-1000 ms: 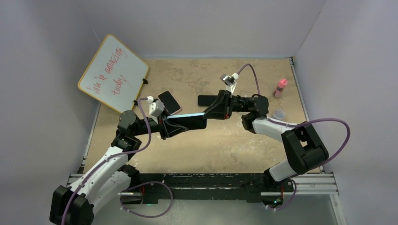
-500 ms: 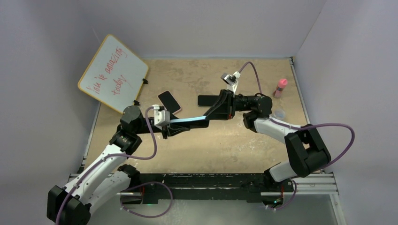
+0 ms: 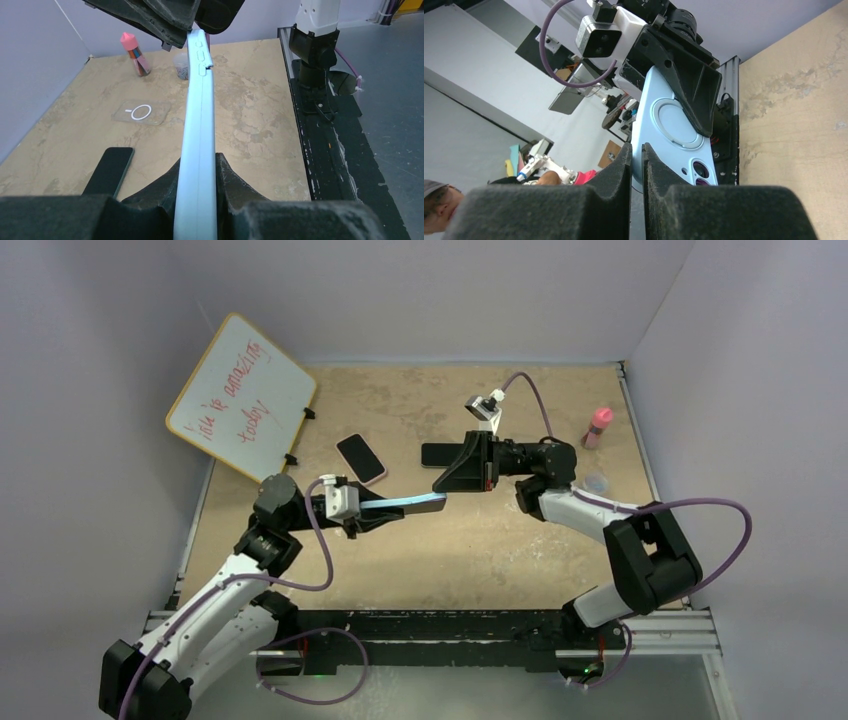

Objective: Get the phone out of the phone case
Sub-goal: Remove the phone case from the phone.

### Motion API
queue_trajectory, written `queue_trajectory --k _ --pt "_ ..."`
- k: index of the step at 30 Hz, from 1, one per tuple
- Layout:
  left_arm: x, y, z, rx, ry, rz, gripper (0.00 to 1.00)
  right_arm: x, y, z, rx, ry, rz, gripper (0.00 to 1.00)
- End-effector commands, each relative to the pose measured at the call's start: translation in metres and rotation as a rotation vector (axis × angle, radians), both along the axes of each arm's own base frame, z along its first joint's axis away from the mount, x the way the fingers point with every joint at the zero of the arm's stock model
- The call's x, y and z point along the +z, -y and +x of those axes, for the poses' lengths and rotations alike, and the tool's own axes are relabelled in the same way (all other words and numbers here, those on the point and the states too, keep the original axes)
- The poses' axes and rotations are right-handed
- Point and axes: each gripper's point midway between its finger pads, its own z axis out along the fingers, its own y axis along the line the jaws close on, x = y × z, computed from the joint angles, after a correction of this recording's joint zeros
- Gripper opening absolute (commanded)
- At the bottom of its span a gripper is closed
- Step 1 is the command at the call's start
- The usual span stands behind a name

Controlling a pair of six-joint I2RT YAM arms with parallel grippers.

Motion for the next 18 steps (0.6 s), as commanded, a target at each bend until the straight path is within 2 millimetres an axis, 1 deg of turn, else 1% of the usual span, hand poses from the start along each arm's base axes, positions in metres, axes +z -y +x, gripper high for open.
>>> queue_trajectory --k 1,3,4,8,10,14,18 --pt "0.058 0.001 -0.016 -0.053 0.210 -0.151 0.00 0.027 0.010 -0.023 0.003 0.332 0.164 0.13" --pt "0.060 0.001 -0.017 -0.055 0.202 -0.164 0.00 0.024 0.009 -0.022 0.002 0.336 0.159 0.15" --pt "0.060 0.001 -0.017 -0.054 0.171 -0.172 0.00 0.022 0.010 -0.022 0.002 0.342 0.157 0.18" --pt "0.051 0.001 -0.011 -0.036 0.107 -0.163 0.00 0.018 0.012 -0.026 -0.004 0.402 0.154 0.34" --pt "0.049 0.001 -0.012 -0.040 0.086 -0.162 0.00 0.019 0.014 -0.027 -0.011 0.431 0.157 0.41" --pt "0.048 -0.001 -0.015 -0.041 0.073 -0.167 0.00 0.020 0.017 -0.031 -0.013 0.463 0.159 0.46" --pt "0.047 -0.001 -0.014 -0.028 0.060 -0.168 0.00 0.023 0.019 -0.035 -0.017 0.480 0.173 0.50"
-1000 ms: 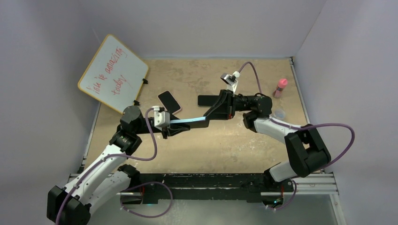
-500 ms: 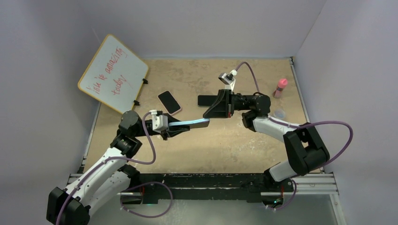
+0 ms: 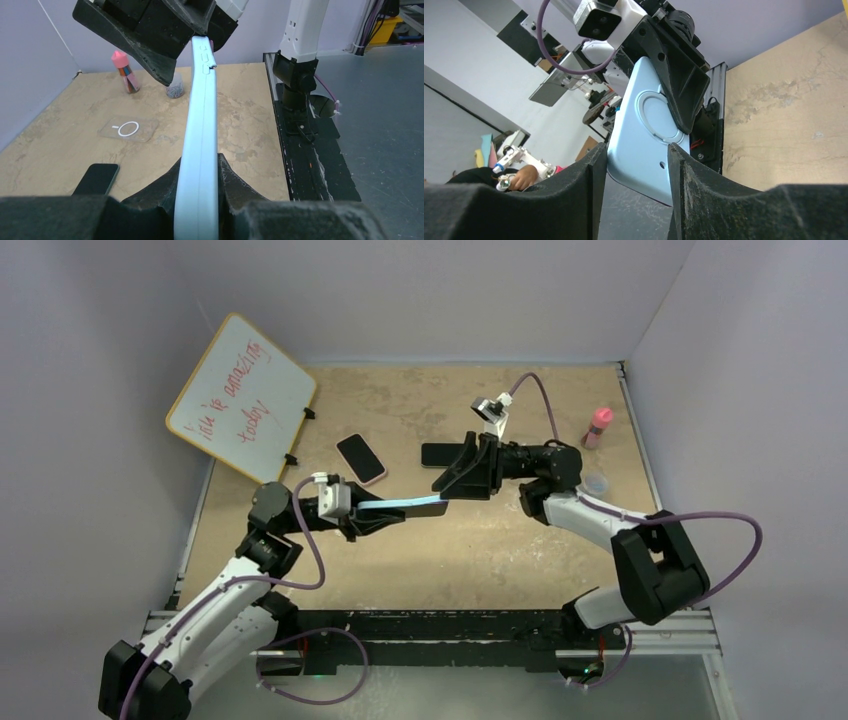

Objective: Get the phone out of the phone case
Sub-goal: Remove the phone case from the phone.

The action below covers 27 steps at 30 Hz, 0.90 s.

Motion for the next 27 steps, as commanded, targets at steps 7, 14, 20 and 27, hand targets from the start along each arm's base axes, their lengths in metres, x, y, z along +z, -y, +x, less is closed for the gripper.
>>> queue_trajectory --k 7,14,20,27 --pt "0.030 0.000 0.000 0.001 0.064 -0.080 0.00 0.030 0.019 -0.036 0.003 0.402 0.169 0.51" --pt "0.032 0.001 -0.003 -0.022 0.053 -0.103 0.00 0.029 0.018 -0.034 -0.002 0.391 0.172 0.44" --pt "0.032 0.003 -0.008 -0.055 0.048 -0.110 0.00 0.027 0.018 -0.032 -0.003 0.383 0.168 0.34" --pt "0.024 0.002 -0.013 -0.073 0.113 -0.071 0.00 0.030 0.019 -0.036 0.011 0.396 0.167 0.21"
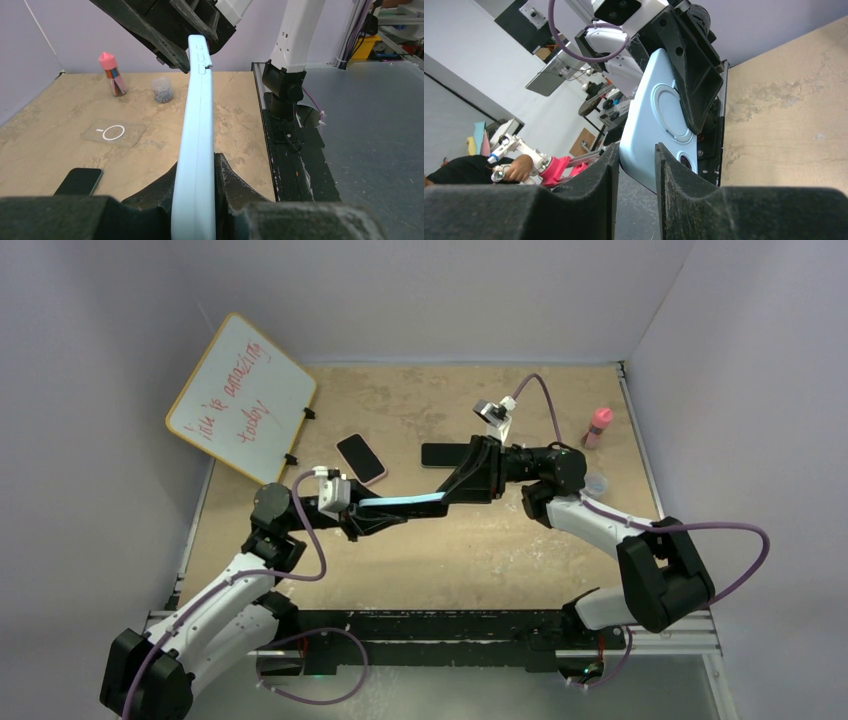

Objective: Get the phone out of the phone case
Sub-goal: Remove the phone case from the phone.

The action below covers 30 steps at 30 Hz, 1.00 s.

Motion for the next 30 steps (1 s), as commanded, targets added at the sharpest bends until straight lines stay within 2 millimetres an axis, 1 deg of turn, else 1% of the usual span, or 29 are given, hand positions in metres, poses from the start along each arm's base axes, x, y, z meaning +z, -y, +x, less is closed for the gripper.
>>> queue_trajectory --k 1,6,11,18,23,30 --pt "0.023 -0.003 -0.009 -0.028 0.189 -0.033 0.00 0.025 0.014 -0.027 0.011 0.341 0.154 0.19" --pt "0.022 -0.001 -0.014 -0.061 0.228 -0.023 0.00 0.023 0.013 -0.028 0.032 0.328 0.139 0.15" --pt "0.029 0.000 -0.014 -0.074 0.257 -0.027 0.00 0.020 0.007 -0.032 0.066 0.311 0.130 0.09" --pt "0.042 0.003 -0.018 -0.100 0.282 -0.058 0.00 0.023 0.000 -0.042 0.118 0.326 0.133 0.00" --pt "0.057 0.002 -0.029 -0.132 0.306 -0.104 0.00 0.017 -0.006 -0.042 0.139 0.303 0.122 0.00" --pt "0.074 -0.002 -0.047 -0.171 0.334 -0.173 0.00 0.000 -0.013 -0.030 0.139 0.254 0.092 0.00"
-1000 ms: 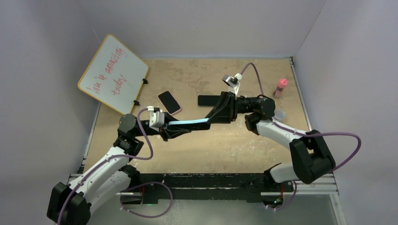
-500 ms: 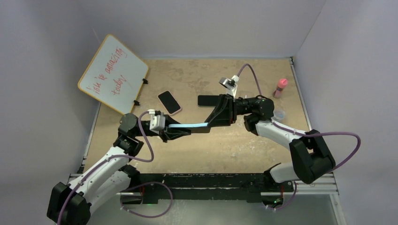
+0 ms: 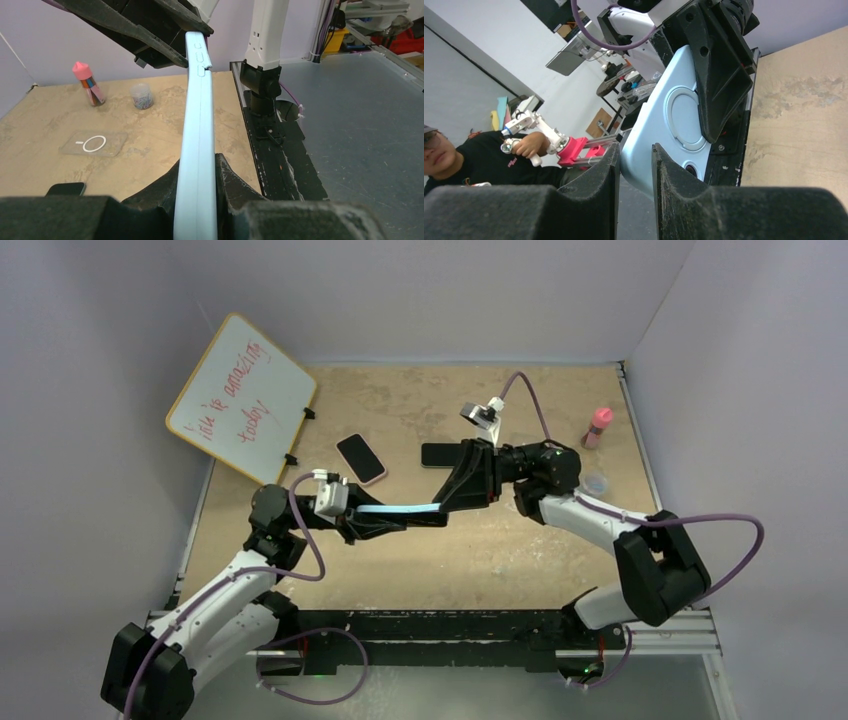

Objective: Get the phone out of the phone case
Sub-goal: Remove the phone case from the phone.

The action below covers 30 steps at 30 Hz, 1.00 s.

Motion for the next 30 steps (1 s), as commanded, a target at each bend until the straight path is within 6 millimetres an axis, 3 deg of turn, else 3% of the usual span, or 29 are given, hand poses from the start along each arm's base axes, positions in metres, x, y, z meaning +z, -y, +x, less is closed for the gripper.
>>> queue_trajectory --k 1,13,22,27,30 --pt "0.072 -0.004 -0.031 -0.067 0.281 -0.194 0.00 -0.006 -0.004 -0.007 0.018 0.226 0.128 0.00" --pt "0.076 -0.009 -0.048 -0.109 0.292 -0.228 0.00 -0.023 -0.015 0.012 0.010 0.163 0.092 0.00" --pt "0.080 -0.017 -0.062 -0.121 0.309 -0.266 0.00 -0.045 -0.026 0.042 -0.082 0.129 0.022 0.00" --pt "0.083 -0.013 -0.041 -0.025 0.253 -0.283 0.00 -0.075 -0.031 0.069 -0.239 0.209 -0.141 0.00" --pt "0.085 -0.012 -0.020 0.073 0.169 -0.297 0.00 -0.076 -0.027 0.068 -0.250 0.265 -0.186 0.06"
